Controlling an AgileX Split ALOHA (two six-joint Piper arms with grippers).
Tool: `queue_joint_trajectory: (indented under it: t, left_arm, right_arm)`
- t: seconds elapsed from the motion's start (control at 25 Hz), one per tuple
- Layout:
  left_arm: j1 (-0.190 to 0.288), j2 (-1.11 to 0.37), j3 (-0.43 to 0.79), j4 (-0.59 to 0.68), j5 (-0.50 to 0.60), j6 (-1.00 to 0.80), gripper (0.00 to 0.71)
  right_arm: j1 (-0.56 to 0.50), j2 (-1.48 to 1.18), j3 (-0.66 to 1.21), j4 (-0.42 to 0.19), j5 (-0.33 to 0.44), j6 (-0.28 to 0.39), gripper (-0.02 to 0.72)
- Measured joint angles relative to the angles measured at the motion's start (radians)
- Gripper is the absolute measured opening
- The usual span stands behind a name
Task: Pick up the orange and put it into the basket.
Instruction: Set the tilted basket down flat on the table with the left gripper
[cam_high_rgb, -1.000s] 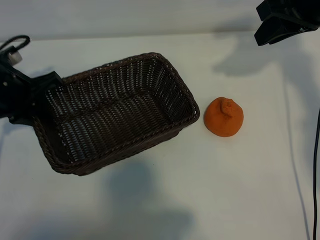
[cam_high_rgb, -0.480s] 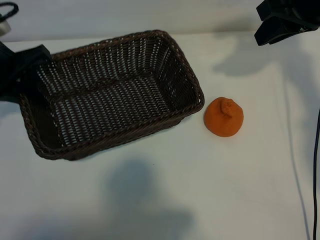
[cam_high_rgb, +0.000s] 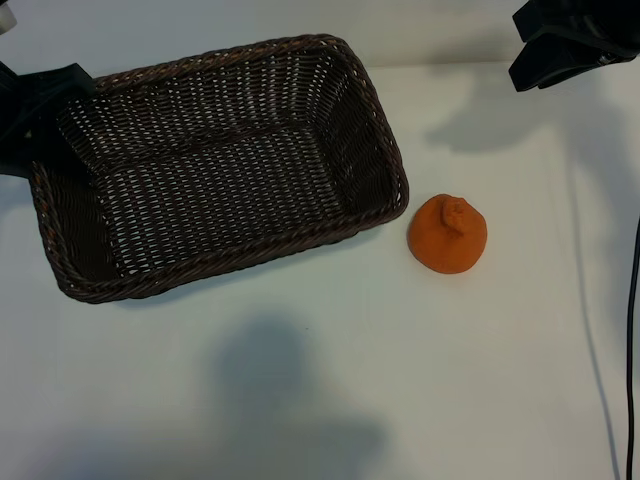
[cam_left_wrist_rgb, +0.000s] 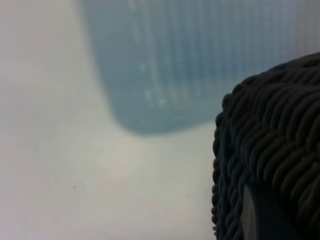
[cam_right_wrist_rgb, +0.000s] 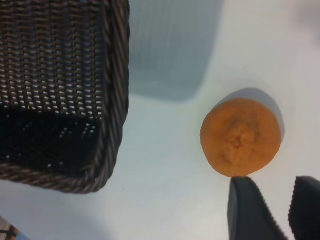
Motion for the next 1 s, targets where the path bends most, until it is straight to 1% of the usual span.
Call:
queue_joint_trajectory:
  t: [0.2,0.44,0.68,1.0]
  left_arm:
    - [0.000,0.000,0.000,-0.014,0.000,0.067,0.170]
    - [0.000,0.001,0.000,-0.078,0.000,0.155,0.170]
    - [0.000,0.057,-0.002,-0.097,0.000,0.193,0.170]
    - [0.000,0.128,-0.124,-0.118,0.000,0.207,0.170]
  right_arm:
    - [0.000,0.000,0.000,0.000,0.000,0.000,0.243]
    - [0.000,0.000,0.000,0.000,0.000,-0.001,0.243]
    - [0.000,0.000,0.000,0.000,0.000,-0.001,0.243]
    - [0.000,0.000,0.000,0.000,0.000,-0.001,0.243]
